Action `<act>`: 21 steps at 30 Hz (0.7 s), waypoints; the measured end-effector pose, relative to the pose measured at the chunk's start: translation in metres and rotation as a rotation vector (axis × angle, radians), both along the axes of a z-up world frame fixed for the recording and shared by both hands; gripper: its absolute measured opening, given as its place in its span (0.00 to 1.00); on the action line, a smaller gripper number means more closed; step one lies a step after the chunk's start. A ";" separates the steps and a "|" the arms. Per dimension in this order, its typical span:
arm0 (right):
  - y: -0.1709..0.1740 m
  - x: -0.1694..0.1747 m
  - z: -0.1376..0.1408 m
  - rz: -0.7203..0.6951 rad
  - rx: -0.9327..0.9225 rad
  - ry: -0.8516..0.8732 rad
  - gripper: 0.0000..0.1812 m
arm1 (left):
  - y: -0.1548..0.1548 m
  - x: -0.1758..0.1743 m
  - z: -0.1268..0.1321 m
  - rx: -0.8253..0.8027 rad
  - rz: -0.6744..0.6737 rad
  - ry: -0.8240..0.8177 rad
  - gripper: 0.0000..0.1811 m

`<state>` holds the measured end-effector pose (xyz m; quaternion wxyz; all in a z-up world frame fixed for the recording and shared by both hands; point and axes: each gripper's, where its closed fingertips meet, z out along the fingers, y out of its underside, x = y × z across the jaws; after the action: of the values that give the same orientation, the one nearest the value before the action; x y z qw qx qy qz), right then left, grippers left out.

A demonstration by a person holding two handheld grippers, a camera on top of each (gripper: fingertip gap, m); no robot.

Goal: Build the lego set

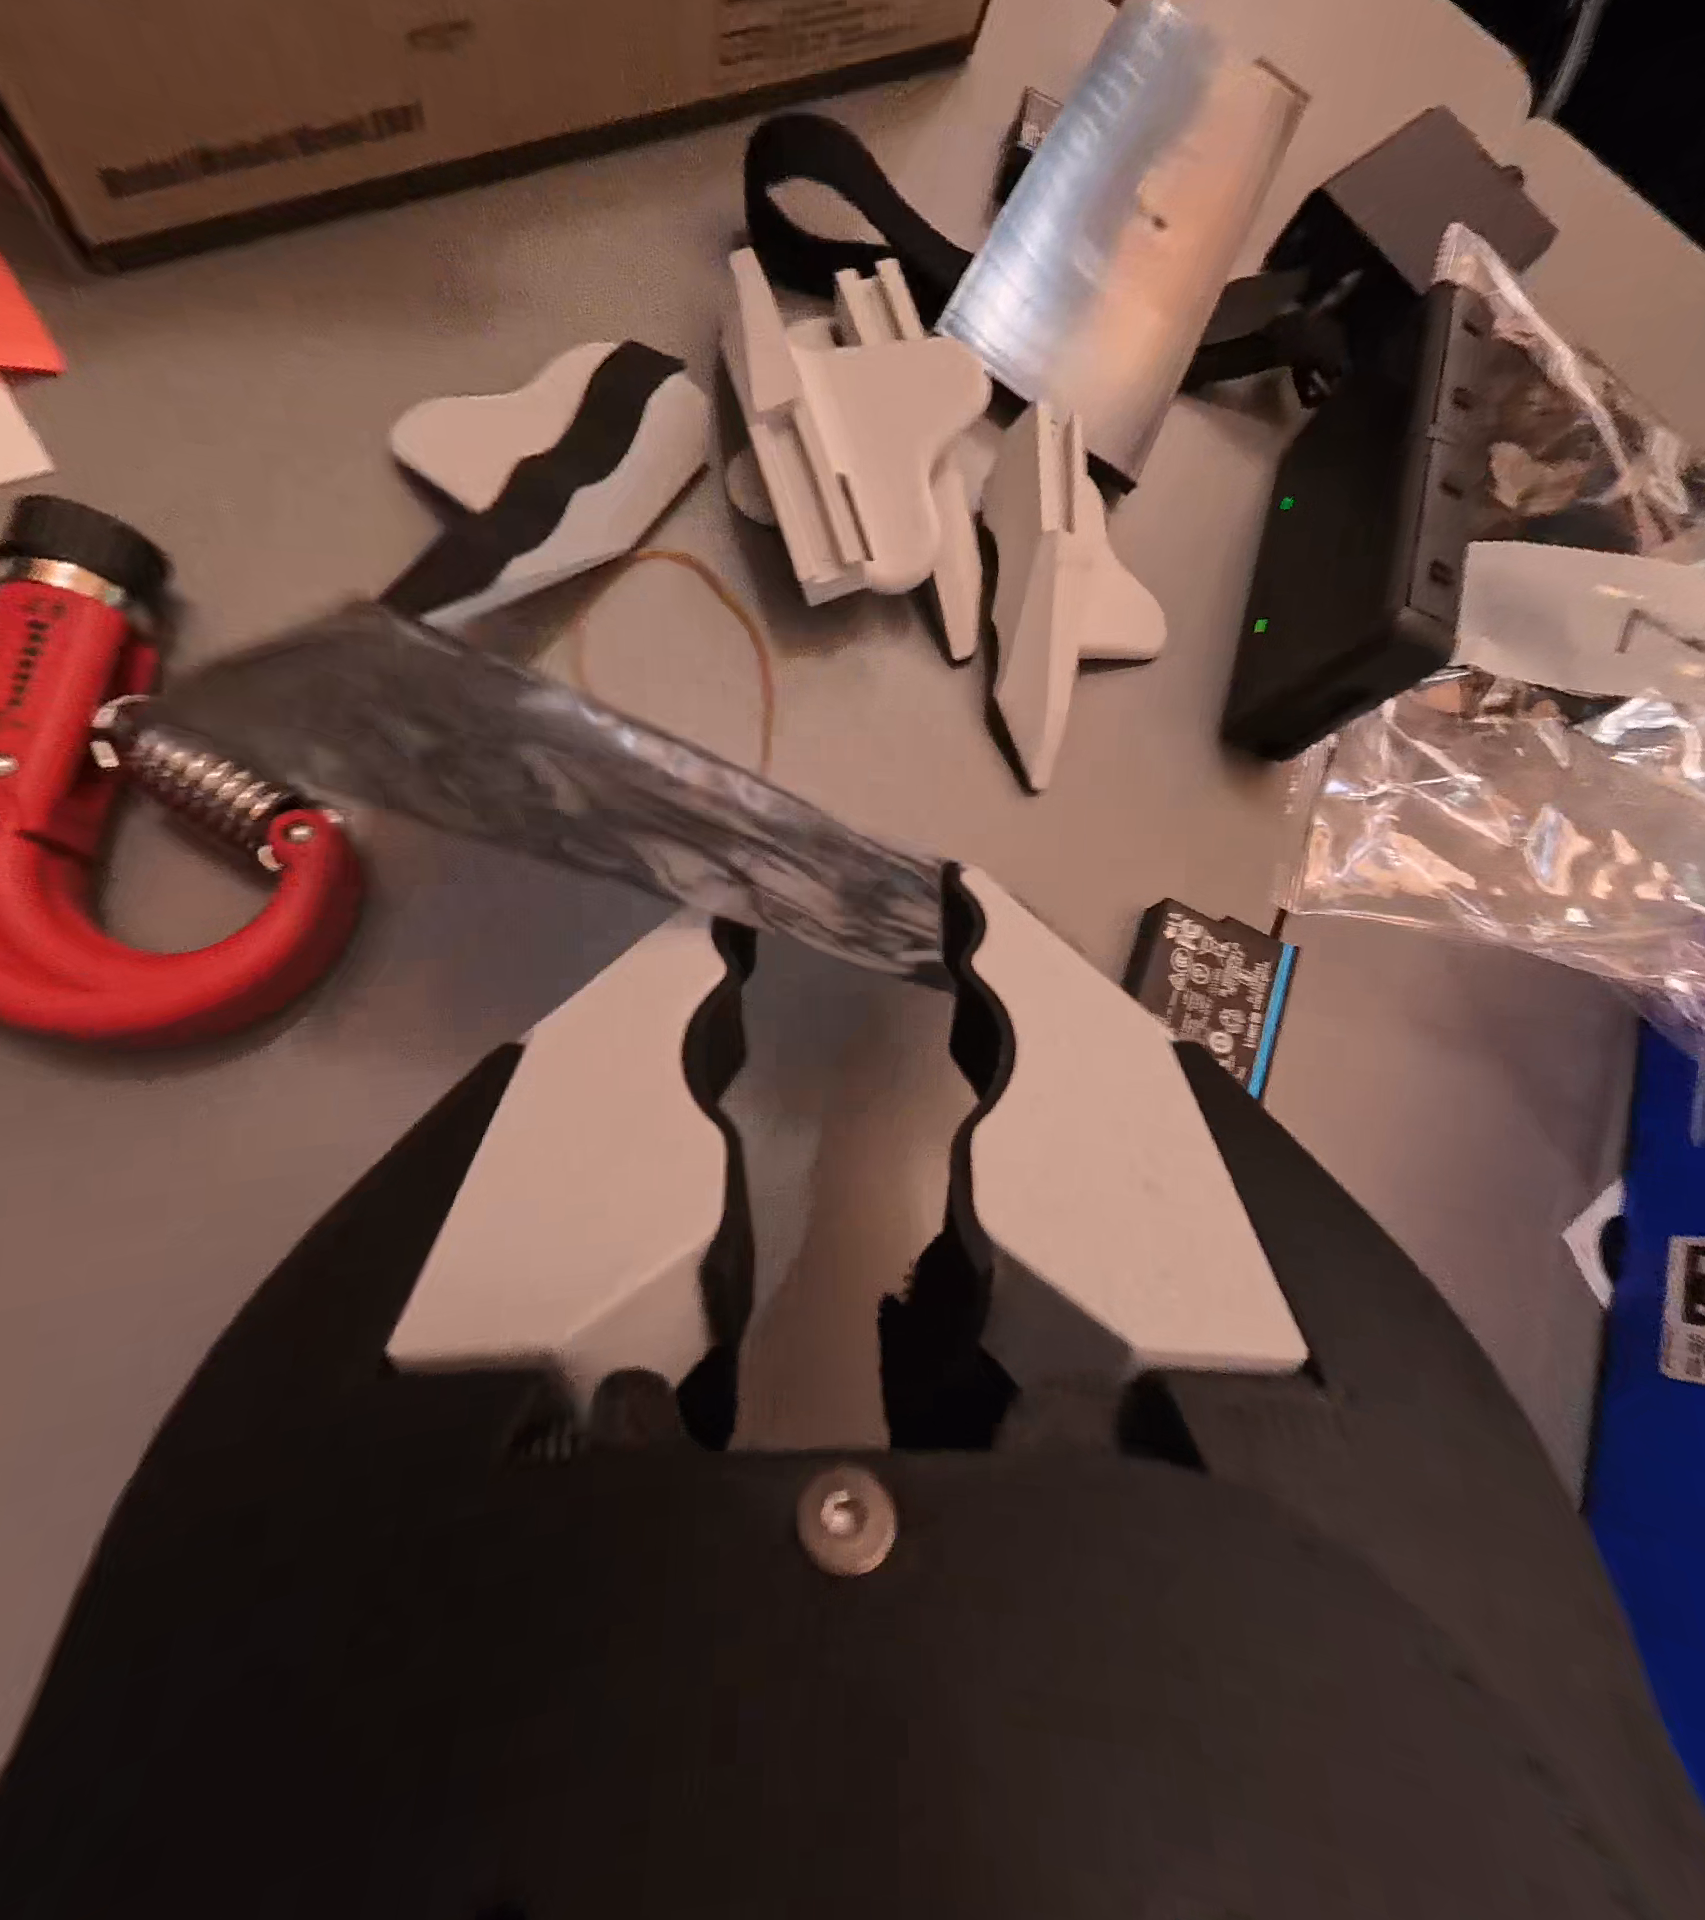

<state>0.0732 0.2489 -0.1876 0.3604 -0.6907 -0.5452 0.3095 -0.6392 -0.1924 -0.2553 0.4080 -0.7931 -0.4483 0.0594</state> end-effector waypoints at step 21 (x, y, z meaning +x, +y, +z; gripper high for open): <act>0.026 0.028 -0.010 -0.076 0.079 0.230 0.17 | 0.372 0.524 0.162 -0.027 -1.360 0.632 0.38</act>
<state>0.1013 0.2747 -0.1980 0.4589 -0.6561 -0.4855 0.3510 -0.1148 0.1801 -0.0931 0.4543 -0.8453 0.2799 0.0245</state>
